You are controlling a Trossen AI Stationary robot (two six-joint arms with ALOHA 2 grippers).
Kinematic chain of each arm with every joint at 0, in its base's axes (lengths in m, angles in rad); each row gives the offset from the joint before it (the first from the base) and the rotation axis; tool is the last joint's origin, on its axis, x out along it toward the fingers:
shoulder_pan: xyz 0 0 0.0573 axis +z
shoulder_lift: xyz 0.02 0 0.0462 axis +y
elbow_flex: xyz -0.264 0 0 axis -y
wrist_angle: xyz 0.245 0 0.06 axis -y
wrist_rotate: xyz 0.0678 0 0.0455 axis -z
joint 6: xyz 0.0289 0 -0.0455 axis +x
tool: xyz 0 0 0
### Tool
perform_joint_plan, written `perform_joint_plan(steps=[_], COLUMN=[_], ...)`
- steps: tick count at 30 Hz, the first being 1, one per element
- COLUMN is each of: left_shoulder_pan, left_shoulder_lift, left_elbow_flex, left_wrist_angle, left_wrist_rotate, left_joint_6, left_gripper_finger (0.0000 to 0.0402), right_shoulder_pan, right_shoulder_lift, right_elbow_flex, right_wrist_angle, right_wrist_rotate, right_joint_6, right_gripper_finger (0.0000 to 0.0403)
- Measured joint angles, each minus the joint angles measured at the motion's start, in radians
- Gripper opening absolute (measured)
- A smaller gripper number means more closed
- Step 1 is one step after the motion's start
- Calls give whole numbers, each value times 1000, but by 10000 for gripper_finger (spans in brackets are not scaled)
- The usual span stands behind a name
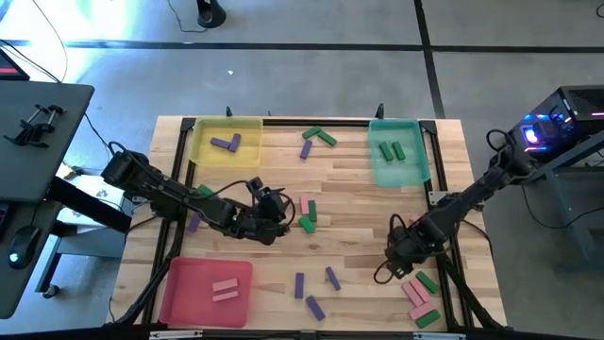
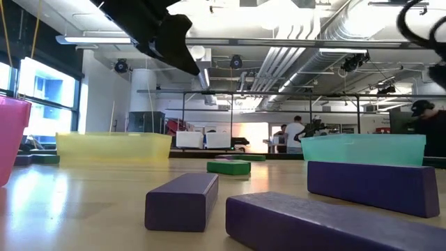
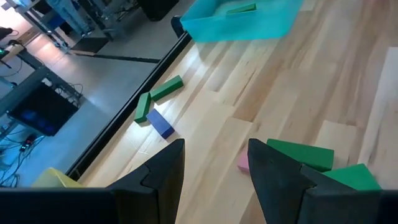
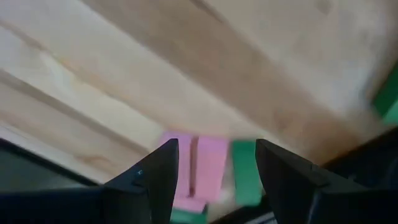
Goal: Sort blocks
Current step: Put the green wooden block into the green bin
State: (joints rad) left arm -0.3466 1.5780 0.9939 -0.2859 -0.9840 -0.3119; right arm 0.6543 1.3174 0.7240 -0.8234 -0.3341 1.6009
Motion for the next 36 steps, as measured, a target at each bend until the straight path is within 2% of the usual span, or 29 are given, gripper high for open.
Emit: perform_joint_plan(steps=[7,11,18,26,29,35,36], left_shoulder_pan=[0,0,0,0,0,0,0], left_shoulder_lift=[0,0,0,0,0,0,0], left_elbow_flex=[0,0,0,0,0,0,-3], left_wrist_angle=[-1,0,2,3,2,-12,-8], left_wrist_rotate=[-30,-30,-47,-48,-48,-27,-12], left_joint_6=[0,-1,0,0,0,-8,7], left_gripper_finger=[163,163,163,163,163,163,163], right_shoulder_pan=[110,143,142,140,140,142,143], right_shoulder_lift=[45,95,227,327,336,332,326], right_elbow_flex=[0,0,1,6,5,5,5], right_wrist_angle=[-59,-58,-4,36,42,23,21], right_wrist_rotate=[-153,-164,-175,-189,-189,-162,-145], right_joint_6=[153,130,16,-32,-32,-30,-30], right_gripper_finger=[199,199,199,194,169,70,66])
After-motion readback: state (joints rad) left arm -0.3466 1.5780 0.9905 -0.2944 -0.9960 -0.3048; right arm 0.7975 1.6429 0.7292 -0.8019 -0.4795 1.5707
